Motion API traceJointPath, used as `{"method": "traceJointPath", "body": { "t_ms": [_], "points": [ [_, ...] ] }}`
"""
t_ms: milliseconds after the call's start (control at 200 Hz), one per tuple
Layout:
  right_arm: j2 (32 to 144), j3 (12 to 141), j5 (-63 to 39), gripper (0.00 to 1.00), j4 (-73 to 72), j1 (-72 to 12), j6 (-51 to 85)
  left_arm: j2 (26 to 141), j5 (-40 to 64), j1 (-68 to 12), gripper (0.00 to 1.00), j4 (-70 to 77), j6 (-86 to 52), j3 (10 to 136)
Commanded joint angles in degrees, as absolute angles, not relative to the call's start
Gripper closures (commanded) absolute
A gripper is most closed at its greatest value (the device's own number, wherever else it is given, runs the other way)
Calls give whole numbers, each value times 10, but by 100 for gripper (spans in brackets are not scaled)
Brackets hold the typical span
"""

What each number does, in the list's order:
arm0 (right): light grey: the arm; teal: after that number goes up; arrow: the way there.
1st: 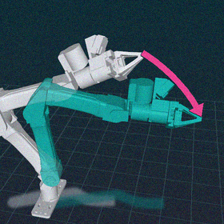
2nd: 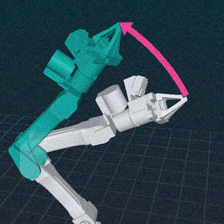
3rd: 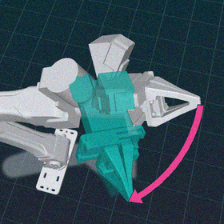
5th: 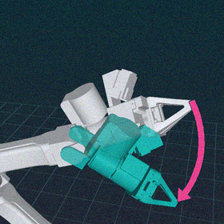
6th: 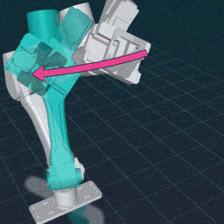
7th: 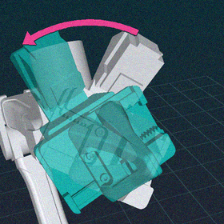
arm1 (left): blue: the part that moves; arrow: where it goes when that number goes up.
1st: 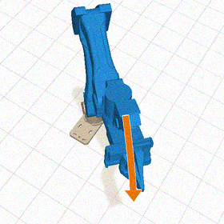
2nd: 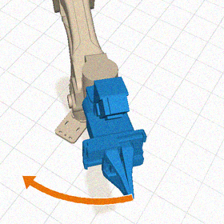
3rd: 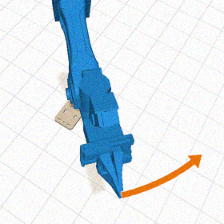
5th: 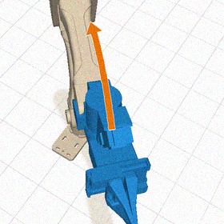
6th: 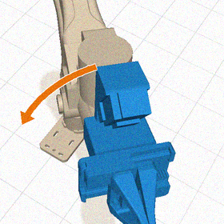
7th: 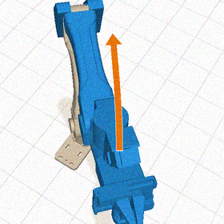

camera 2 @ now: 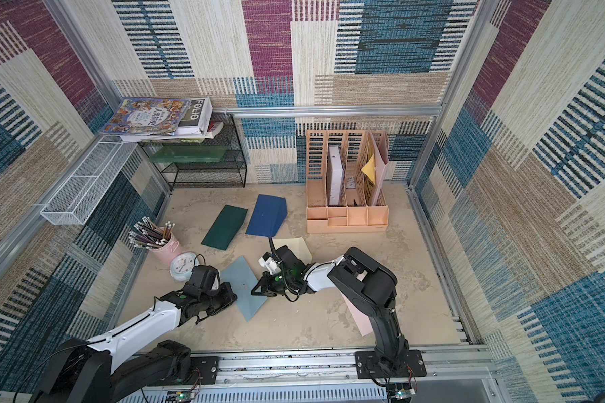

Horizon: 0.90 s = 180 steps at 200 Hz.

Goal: Open the envelope
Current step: Pick up the envelope from the center of the board.

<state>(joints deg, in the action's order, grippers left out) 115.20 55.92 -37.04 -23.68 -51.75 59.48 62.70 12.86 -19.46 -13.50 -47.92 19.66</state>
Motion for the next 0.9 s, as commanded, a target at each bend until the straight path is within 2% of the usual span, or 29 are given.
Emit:
{"method": "traceJointPath", "body": {
  "t_ms": [0,125,441,526,686,896],
  "points": [
    [1162,571,-367,100,-180,-526,554,625,117,-197,100,-257,-467,200],
    [1161,592,-338,100,-108,-529,504,605,118,-196,100,-271,-453,225],
    [1080,643,-344,100,86,-531,283,512,93,-196,61,-328,-335,369],
    [1043,660,-378,100,160,-535,200,521,97,-194,56,-345,-303,401],
    [944,643,-384,100,273,-556,97,509,161,-192,54,-299,-284,397],
    [847,614,-400,100,267,-530,113,416,112,-191,55,-289,-295,377]
  ]
}}
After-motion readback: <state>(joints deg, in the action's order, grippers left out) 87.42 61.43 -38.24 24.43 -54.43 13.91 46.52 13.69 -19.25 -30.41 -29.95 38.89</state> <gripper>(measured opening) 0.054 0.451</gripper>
